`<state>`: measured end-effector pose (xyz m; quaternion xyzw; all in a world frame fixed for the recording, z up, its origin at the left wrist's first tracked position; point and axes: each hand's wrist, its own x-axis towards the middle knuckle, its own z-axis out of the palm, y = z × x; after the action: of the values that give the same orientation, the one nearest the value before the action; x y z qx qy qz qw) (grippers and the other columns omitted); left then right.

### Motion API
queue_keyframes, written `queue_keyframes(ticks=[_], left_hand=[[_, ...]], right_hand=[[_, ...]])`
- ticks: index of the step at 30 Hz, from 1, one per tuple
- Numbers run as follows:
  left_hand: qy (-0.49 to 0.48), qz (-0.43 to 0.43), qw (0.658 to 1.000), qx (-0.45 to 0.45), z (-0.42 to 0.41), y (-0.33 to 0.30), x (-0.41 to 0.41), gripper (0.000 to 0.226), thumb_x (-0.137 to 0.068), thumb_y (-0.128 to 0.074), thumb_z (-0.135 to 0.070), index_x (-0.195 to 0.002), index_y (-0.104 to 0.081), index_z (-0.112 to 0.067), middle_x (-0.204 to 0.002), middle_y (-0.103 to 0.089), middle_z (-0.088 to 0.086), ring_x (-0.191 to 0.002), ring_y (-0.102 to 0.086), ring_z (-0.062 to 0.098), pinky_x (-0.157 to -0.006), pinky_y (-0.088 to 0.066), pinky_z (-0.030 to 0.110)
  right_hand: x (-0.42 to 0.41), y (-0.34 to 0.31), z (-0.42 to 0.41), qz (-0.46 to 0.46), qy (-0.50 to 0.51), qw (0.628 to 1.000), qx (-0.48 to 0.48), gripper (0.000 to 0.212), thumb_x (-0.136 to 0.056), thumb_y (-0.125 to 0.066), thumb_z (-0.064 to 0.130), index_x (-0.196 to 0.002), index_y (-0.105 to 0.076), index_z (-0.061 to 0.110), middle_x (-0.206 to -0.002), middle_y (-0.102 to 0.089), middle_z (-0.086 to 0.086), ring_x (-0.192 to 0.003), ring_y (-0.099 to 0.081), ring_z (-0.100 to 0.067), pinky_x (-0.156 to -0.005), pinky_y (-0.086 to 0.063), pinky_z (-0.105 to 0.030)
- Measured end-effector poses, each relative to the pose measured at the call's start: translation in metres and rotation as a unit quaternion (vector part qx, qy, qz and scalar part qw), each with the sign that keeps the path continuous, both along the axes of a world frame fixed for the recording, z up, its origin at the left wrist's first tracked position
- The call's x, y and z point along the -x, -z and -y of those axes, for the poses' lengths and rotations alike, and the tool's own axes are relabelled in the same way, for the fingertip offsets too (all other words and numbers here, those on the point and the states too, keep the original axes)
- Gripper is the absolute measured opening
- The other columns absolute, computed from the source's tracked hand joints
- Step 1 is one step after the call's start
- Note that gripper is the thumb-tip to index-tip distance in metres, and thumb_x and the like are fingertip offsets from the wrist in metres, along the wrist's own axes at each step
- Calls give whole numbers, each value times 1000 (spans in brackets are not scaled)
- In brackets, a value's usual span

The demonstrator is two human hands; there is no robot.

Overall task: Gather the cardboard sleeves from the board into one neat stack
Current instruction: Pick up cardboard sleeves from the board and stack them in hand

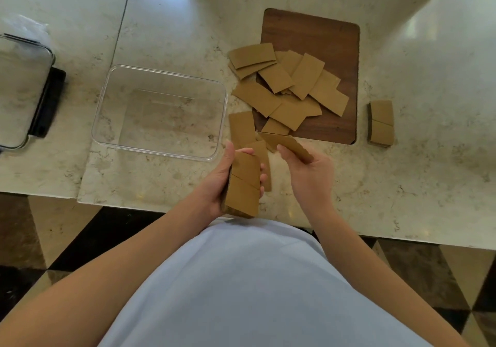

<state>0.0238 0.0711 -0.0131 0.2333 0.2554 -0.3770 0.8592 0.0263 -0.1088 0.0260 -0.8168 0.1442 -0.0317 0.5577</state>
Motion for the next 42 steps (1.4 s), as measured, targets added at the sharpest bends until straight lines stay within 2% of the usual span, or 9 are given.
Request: queue_keyframes(ticks=[9, 14, 17, 21, 25, 31, 35, 39, 42], left_hand=[[3, 1, 999, -40, 2, -3, -2, 92, -77, -44, -84, -125, -73, -12, -121, -74, 20, -102, -75, 33, -80, -63, 44], [-72, 1, 997, -26, 4, -4, -2, 54, -90, -57, -59, -132, -62, -25, -128, -72, 18, -105, -75, 31, -78, -64, 46], [-64, 10, 997, -38, 3, -6, 0, 40, -88, -73, -41, -125, -66, -27, -118, -76, 16, -95, -76, 29, -77, -64, 45], [-70, 17, 997, -26, 4, -9, -2, 47, -69, -95, -35, -109, -72, -24, -112, -73, 16, -87, -72, 31, -76, -62, 45], [-70, 19, 997, -32, 2, -6, 1, 48, -66, -95, -44, -100, -71, -22, -113, -71, 17, -88, -70, 32, -76, -61, 45], [-3, 40, 997, -72, -6, -11, 15, 49, -66, -94, -51, -98, -71, -22, -110, -73, 16, -89, -72, 31, -79, -62, 45], [69, 62, 996, -10, -16, -13, 26, 44, -76, -91, -34, -111, -70, -20, -117, -71, 19, -98, -71, 34, -84, -60, 46], [130, 35, 991, 28, -21, -6, 29, 72, -75, -91, -24, -139, -62, -10, -128, -69, 21, -109, -71, 36, -90, -59, 51], [145, 44, 988, 22, -17, -3, 28, 74, -81, -86, -24, -147, -53, -19, -125, -66, 22, -106, -68, 37, -88, -58, 50]], right_hand=[[14, -6, -18, 167, -248, 904, 305, 41, -84, -65, 7, -124, -72, 6, -121, -75, -8, -101, -68, -29, -85, -50, -38], [13, -11, -19, 83, -364, 846, 381, 52, -81, -68, -2, -131, -69, 11, -130, -71, -1, -121, -61, -27, -94, -38, -40], [7, -11, -14, 64, -368, 871, 319, 45, -84, -54, 4, -122, -74, 17, -121, -74, 3, -117, -58, -18, -95, -40, -35], [-8, 11, -5, -78, -135, 980, 126, 30, -96, -46, 5, -111, -68, 18, -104, -64, 6, -98, -58, 2, -82, -44, -13], [-20, 48, -1, -262, -131, 927, 236, 40, -91, -70, 41, -121, -57, 17, -111, -53, 4, -103, -55, -16, -88, -49, -32], [-23, 61, -28, -257, -153, 910, 287, 43, -77, -76, 43, -99, -49, 19, -103, -49, 0, -92, -48, -19, -76, -42, -32], [-26, 56, -26, -282, -167, 920, 216, 37, -81, -75, 43, -89, -47, 20, -85, -55, 2, -74, -51, -16, -56, -34, -30], [-25, 46, -14, -292, -194, 933, 80, 30, -90, -72, 45, -91, -71, 14, -82, -71, -3, -74, -63, -17, -67, -53, -40], [-18, 35, 2, -272, -131, 953, 29, 37, -94, -69, 39, -71, -65, 10, -63, -58, -1, -61, -52, -14, -60, -43, -35]])
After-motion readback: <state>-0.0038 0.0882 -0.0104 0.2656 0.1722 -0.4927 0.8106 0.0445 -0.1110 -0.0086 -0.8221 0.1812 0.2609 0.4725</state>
